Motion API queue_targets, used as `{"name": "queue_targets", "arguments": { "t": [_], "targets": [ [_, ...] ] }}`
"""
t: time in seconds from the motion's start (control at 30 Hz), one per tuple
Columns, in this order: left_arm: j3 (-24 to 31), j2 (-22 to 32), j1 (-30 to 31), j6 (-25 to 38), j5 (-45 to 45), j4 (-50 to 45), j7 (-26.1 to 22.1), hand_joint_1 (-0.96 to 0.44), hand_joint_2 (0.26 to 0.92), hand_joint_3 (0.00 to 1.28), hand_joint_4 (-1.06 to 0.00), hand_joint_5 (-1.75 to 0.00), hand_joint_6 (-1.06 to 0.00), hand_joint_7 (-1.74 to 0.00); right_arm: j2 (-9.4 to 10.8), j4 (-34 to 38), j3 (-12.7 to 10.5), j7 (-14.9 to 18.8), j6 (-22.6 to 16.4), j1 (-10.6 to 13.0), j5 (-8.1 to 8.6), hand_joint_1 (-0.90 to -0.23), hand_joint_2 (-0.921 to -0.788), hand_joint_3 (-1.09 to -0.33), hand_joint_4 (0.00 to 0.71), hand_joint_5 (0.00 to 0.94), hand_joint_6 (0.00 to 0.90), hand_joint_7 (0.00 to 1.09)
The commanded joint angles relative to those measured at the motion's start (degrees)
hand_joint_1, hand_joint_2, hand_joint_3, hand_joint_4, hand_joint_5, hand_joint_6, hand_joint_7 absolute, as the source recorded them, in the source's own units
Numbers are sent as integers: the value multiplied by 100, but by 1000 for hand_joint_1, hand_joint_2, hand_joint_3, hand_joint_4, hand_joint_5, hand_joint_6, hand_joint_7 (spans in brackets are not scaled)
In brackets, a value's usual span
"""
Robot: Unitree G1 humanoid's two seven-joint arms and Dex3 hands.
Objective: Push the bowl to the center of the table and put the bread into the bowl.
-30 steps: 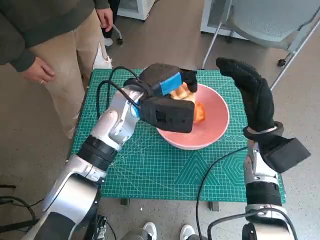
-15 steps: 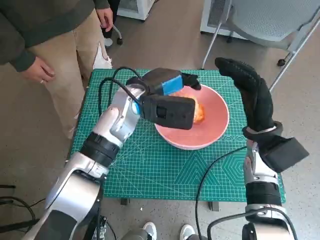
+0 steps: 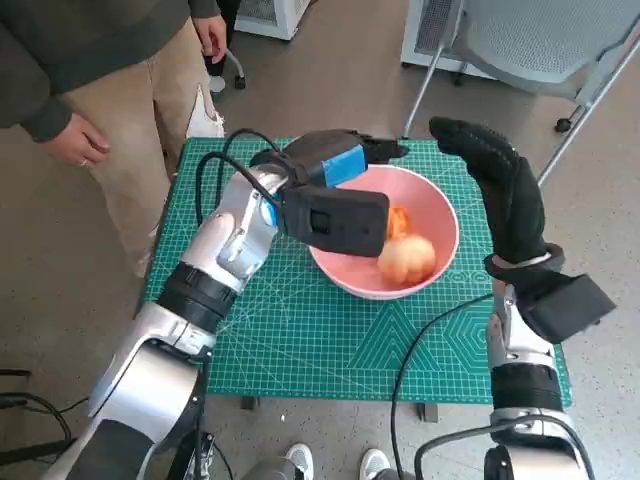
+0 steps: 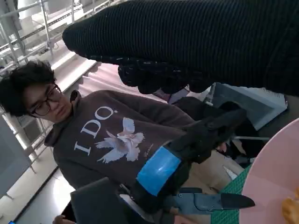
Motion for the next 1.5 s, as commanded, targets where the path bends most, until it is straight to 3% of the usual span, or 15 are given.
{"name": "queue_targets", "arguments": {
  "t": [0.03,0.4,0.63,0.87,1.3,1.5],
  "targets": [
    [469,198,220,-350,-555,-78,-14,-378,795,14,-130,0,-281,-29,-21,75,9,39,32,20,29,-708,-921,-815,198,1,-1,518],
    [1810,100,782,-1228,-2318,-81,-74,-526,895,41,-65,0,-242,-3,-56,87,9,1,30,-91,-9,-704,-921,-815,198,2,-1,519],
    [2600,-258,1288,-2064,-3629,-166,-418,-671,919,164,-76,-6,-232,0,-64,-10,26,-42,46,-194,-35,-700,-921,-815,194,0,-1,520],
    [2797,-294,1626,-2862,-3938,-122,-636,-697,921,240,-52,0,-192,0,-47,-92,59,-72,64,-279,-50,-701,-921,-812,194,1,-1,521],
    [3101,-362,2113,-3090,-4613,-474,-1148,-736,921,284,0,1,-130,0,-1,-129,136,3,41,-413,12,-710,-921,-804,203,5,2,529],
    [3136,-393,2288,-3029,-4882,-698,-1411,-691,921,212,1,1,-105,-2,-20,-65,166,1,-40,-471,-28,-712,-921,-802,205,5,2,532]
  ]
}}
